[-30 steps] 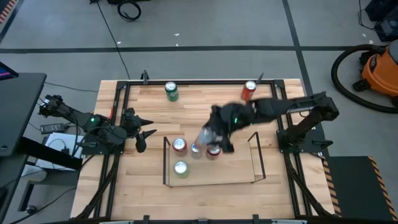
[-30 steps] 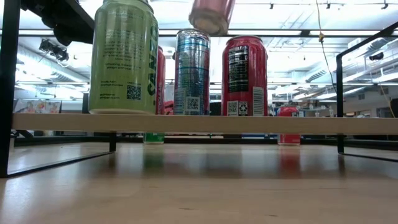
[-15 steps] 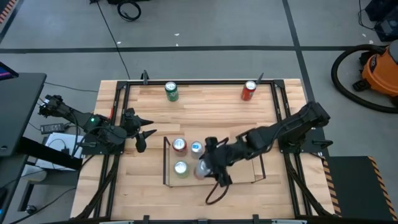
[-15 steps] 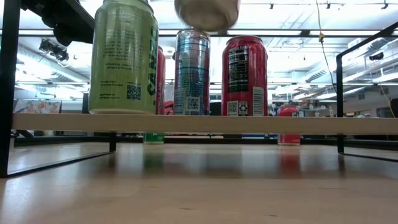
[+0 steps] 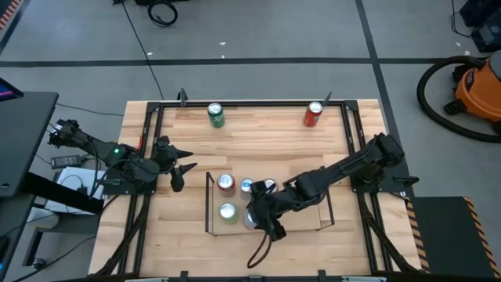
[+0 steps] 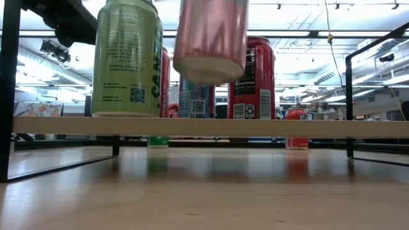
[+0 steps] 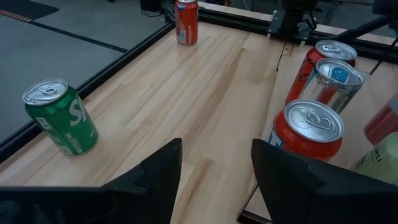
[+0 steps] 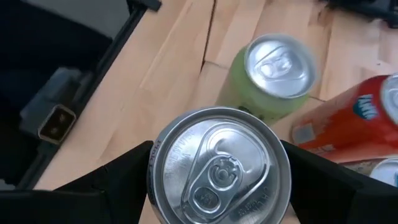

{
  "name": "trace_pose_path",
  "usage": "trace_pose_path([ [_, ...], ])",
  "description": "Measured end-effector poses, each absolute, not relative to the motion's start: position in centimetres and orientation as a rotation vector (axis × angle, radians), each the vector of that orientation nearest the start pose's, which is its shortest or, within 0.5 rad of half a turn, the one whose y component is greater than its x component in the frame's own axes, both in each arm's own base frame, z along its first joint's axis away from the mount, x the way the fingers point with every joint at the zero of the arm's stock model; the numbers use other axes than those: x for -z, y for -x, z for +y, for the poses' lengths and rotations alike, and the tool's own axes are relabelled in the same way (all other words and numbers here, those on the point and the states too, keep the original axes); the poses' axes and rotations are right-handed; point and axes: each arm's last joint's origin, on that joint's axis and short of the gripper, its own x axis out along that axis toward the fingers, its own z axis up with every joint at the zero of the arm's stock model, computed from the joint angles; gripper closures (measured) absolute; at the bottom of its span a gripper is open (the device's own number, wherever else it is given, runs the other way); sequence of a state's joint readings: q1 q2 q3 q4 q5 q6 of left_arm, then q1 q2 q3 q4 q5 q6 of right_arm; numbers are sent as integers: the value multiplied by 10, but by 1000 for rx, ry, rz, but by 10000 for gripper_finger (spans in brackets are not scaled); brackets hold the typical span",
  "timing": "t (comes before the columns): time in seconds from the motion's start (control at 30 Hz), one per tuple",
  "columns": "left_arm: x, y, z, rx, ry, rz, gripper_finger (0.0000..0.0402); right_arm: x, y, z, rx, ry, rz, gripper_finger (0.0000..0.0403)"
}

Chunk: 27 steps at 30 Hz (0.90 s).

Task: Place canned beverage on shelf
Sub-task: Put the orange-white soda can on the shelf

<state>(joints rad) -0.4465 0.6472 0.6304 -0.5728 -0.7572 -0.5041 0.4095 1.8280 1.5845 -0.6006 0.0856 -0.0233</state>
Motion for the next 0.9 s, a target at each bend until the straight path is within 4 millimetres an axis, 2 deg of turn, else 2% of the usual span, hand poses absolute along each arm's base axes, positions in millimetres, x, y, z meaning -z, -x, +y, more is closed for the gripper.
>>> trace_pose_path([
  [0.47,-269,-125,-38,-412,152,399,198,-256,-380,162,-345,339,898,78],
  [0.9,-269,-125,-38,-411,153,398,198,-253,-383,163,-332,357,897,71],
])
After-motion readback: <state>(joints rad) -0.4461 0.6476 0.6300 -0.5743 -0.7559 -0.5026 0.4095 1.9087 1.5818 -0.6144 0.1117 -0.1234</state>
